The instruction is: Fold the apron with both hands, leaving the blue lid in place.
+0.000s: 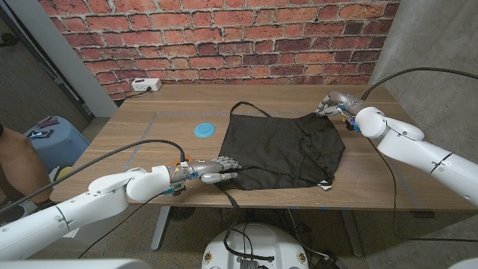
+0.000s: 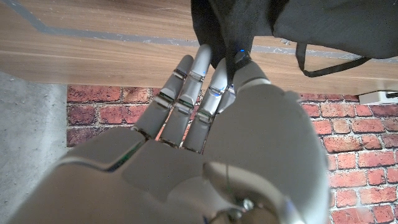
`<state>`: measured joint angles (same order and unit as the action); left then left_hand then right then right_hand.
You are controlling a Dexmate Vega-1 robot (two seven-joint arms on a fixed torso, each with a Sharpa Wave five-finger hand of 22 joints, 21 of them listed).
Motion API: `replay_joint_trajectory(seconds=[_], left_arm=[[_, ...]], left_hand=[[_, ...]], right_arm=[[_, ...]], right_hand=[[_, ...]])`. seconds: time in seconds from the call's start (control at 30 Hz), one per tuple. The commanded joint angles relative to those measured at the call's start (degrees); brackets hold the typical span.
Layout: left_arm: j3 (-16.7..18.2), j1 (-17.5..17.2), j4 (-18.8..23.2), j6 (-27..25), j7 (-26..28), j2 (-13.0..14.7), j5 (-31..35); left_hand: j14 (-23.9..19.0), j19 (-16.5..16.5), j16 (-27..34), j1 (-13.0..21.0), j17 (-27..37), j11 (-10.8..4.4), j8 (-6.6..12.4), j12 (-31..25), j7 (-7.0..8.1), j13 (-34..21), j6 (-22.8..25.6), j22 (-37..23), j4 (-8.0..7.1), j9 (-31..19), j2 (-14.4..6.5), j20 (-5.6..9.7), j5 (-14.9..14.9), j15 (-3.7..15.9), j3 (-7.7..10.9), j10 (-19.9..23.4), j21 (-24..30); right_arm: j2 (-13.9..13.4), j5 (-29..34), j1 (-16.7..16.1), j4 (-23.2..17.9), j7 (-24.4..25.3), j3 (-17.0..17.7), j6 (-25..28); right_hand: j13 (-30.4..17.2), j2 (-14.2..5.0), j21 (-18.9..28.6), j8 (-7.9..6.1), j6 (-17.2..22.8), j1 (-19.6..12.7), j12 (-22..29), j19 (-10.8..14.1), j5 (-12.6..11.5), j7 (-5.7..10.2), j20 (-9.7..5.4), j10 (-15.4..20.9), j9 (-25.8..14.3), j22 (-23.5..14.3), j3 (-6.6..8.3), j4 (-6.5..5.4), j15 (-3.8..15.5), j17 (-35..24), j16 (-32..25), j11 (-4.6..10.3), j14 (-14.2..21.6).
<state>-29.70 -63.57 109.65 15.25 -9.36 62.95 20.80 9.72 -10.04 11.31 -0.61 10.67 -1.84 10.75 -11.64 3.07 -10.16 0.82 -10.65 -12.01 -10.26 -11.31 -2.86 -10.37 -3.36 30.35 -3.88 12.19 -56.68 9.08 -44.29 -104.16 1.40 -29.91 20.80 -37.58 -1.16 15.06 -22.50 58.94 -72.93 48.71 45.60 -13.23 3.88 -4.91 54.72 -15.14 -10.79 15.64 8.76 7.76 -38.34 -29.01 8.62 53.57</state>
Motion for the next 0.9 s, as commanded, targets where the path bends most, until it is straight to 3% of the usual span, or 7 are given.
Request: replay_joint_trajectory(seconds=[0.03, 0.9], left_arm=[[-0.2, 0.3, -0.1, 0.2, -0.5, -0.2, -0.2], [0.2, -0.9, 0.2, 0.7, 1.0, 0.2, 0.2]], left_hand=[[2.2, -5.3, -0.2, -0.4, 0.1, -0.30, 0.02, 0.2, 0.11, -0.1, 0.4, 0.0, 0.15, -0.1, -0.2, 0.01, 0.0, 0.19, 0.55, 0.0, 0.3], [2.2, -5.2, -0.2, -0.4, 0.1, -0.28, -0.07, 0.2, 0.14, -0.1, 0.4, 0.0, 0.15, -0.2, -0.2, 0.07, 0.0, 0.22, 0.71, 0.2, 0.3]], right_arm=[[-1.1, -1.5, -1.9, -3.2, -0.2, 1.5, 0.8], [-3.3, -4.0, -4.1, -10.0, -1.3, 4.2, 1.4]], right_hand=[[-0.2, -0.26, 0.3, 0.10, 0.2, -0.7, 0.0, -0.1, -0.1, -0.37, -1.11, 0.3, -0.2, -0.2, -0.38, -0.09, 5.91, -0.4, 0.3, -0.35, 0.6], [-0.4, -0.66, 0.6, 0.28, 0.1, -1.3, -0.2, 0.1, -0.1, -0.60, -0.78, 0.4, -0.1, -0.2, -1.34, -0.23, 5.92, -1.9, 2.0, -0.57, 1.2]])
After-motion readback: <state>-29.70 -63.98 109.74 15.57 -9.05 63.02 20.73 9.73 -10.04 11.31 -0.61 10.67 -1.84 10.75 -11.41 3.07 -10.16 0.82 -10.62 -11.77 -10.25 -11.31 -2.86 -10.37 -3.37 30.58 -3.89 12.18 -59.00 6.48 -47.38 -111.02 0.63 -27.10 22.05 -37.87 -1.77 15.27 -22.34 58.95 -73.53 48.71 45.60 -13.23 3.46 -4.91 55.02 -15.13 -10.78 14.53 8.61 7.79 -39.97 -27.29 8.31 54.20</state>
